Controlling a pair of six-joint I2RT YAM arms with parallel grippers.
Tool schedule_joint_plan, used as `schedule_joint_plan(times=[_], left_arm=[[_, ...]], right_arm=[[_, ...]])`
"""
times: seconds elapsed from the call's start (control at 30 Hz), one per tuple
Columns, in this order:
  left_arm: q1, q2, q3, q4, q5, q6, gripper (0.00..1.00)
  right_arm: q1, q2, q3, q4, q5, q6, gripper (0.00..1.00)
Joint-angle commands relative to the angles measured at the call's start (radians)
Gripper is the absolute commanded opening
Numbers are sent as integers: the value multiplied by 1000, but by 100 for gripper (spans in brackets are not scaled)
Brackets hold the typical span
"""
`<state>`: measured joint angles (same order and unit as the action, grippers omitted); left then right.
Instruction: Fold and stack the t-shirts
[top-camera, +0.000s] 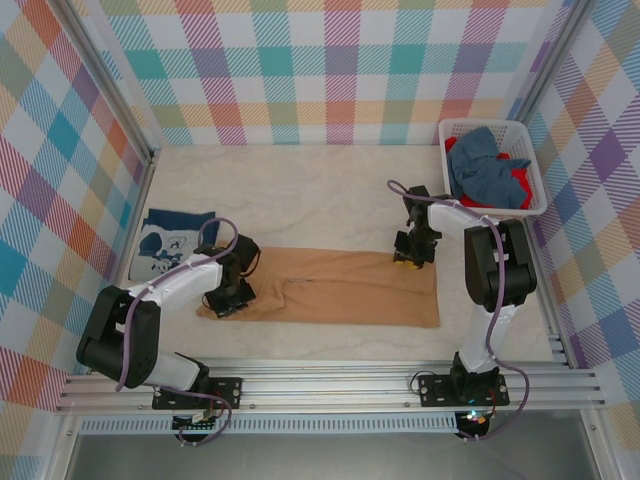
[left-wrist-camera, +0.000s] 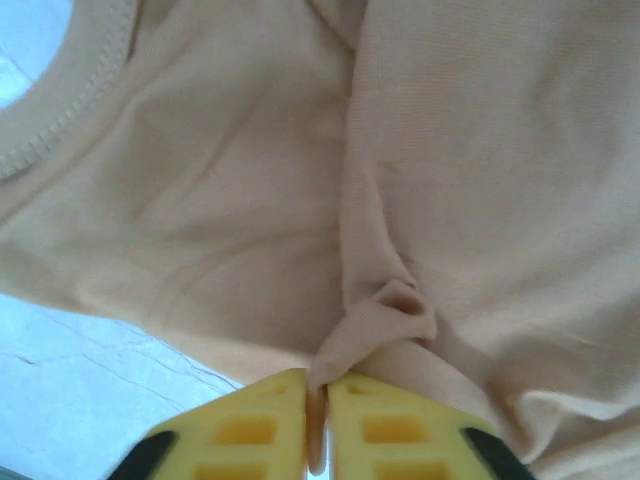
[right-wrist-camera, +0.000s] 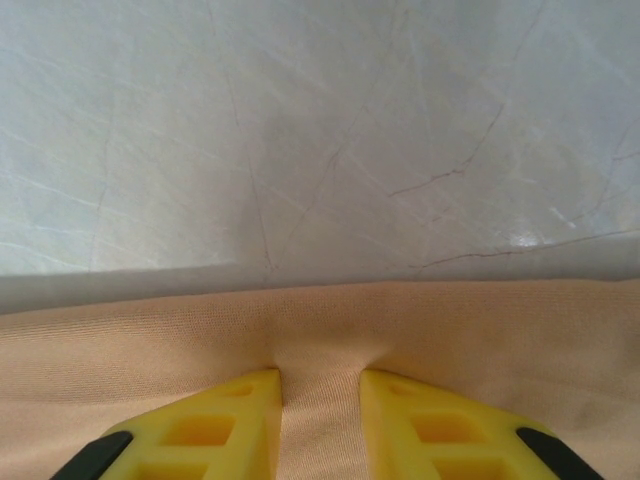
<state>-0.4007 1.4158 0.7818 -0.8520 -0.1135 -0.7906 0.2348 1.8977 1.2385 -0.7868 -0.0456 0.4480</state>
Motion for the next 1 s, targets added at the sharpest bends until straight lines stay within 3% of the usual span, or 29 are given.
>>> schedule_joint_plan(times=[0.0, 0.17, 0.27, 0.33, 0.4, 0.53, 0.7, 0.97], left_arm=[[7, -30, 0, -40, -70, 16, 31], [3, -40, 75, -111, -107, 11, 31], [-9, -103, 146, -236, -140, -65, 29], [-16, -149, 172, -261, -98, -114, 29], [-17, -156, 146, -209, 16, -178, 27], [-18, -32, 87, -165, 132, -286, 17], [3, 58, 67, 11, 140, -360, 19], [38, 337, 212, 8, 34, -214, 17]], right_arm=[[-6, 20, 0, -45, 23, 4, 28], [-6, -17, 7, -59, 26, -5, 29], [-9, -76, 3, -69, 45, -12, 29], [-20, -108, -10, -67, 38, -19, 30], [-32, -129, -37, -45, 13, -31, 29], [-37, -116, -70, -26, -14, -45, 29], [-44, -78, -79, -19, -13, -43, 28], [-122, -41, -113, -66, 6, 30, 28]])
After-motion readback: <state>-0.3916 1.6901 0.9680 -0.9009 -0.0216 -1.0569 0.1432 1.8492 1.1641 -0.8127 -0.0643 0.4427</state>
